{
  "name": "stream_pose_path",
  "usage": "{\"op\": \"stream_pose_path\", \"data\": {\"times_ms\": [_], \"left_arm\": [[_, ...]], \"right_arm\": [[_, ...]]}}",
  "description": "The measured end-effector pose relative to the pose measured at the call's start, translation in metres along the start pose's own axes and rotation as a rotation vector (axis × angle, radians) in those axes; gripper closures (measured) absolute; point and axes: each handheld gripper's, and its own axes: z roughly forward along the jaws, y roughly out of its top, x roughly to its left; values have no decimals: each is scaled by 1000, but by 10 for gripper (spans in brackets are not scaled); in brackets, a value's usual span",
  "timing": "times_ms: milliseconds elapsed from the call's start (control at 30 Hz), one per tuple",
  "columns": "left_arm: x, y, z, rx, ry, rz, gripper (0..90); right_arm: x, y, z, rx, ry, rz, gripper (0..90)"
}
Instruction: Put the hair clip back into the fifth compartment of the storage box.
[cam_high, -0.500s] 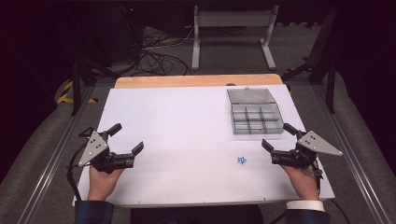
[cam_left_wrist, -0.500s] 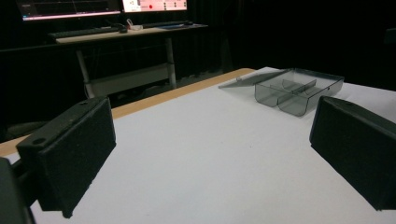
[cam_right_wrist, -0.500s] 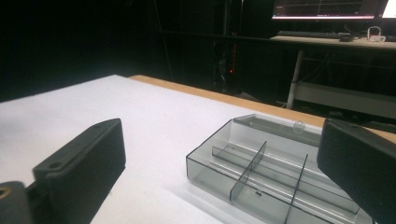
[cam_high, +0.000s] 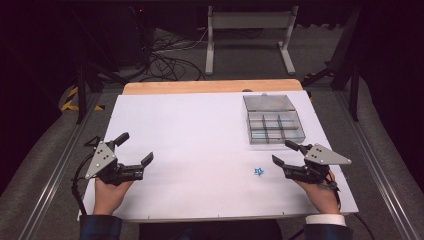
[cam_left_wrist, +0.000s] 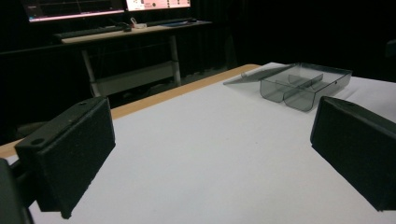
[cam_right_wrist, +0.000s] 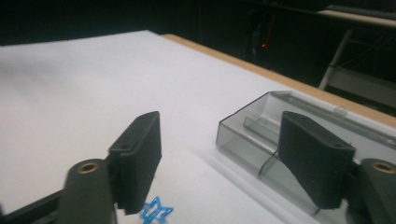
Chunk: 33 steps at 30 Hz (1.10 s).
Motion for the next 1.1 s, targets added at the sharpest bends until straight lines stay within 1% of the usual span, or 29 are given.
{"op": "stream_pose_path", "data": {"times_ms": [33, 67, 133, 367, 400, 433, 467, 500, 567, 600, 633, 667, 733, 867, 900, 933, 1000, 1100], "left_arm": [[0, 0, 0, 1, 1, 3, 3], [0, 0, 0, 1, 3, 0, 4], [0, 0, 0, 4, 0, 0, 6], [0, -1, 0, 9, 6, 2, 18], [0, -1, 1, 11, 10, -1, 18], [0, -1, 1, 10, 9, 4, 19], [1, -2, 1, 10, 8, 0, 19], [1, -2, 1, 13, 6, -2, 19], [0, -3, 2, 11, -4, -7, 20], [0, -3, 2, 13, -4, -2, 22], [0, -3, 2, 14, -6, -4, 22], [0, -3, 3, 15, -7, -2, 23], [0, -4, 3, 20, -11, -3, 26], [1, -6, 5, 25, -10, -3, 26], [2, -6, 5, 28, -9, 2, 26], [2, -6, 5, 28, -9, 1, 26], [2, -6, 4, 27, -10, -4, 26], [2, -6, 4, 26, -15, -9, 26]], "right_arm": [[1, 0, 1, 16, 17, -2, 347], [4, 0, 4, 37, 39, -20, 387], [7, 0, 7, 55, 61, -36, 419], [15, -3, 18, 133, 106, -67, 484], [15, -3, 18, 133, 106, -67, 484], [16, -3, 20, 142, 114, -72, 491], [17, -4, 21, 153, 118, -74, 499], [19, -5, 24, 171, 126, -85, 511], [20, -5, 25, 177, 131, -90, 517], [21, -6, 27, 195, 134, -108, 528], [21, -6, 27, 195, 134, -108, 528], [23, -7, 29, 216, 138, -138, 540], [25, -8, 31, 235, 149, -158, 549], [27, -11, 35, 267, 169, -184, 575], [27, -11, 35, 267, 169, -184, 575], [28, -12, 36, 282, 178, -200, 578], [30, -14, 38, 293, 188, -210, 594], [31, -16, 41, 314, 197, -240, 615]]}}
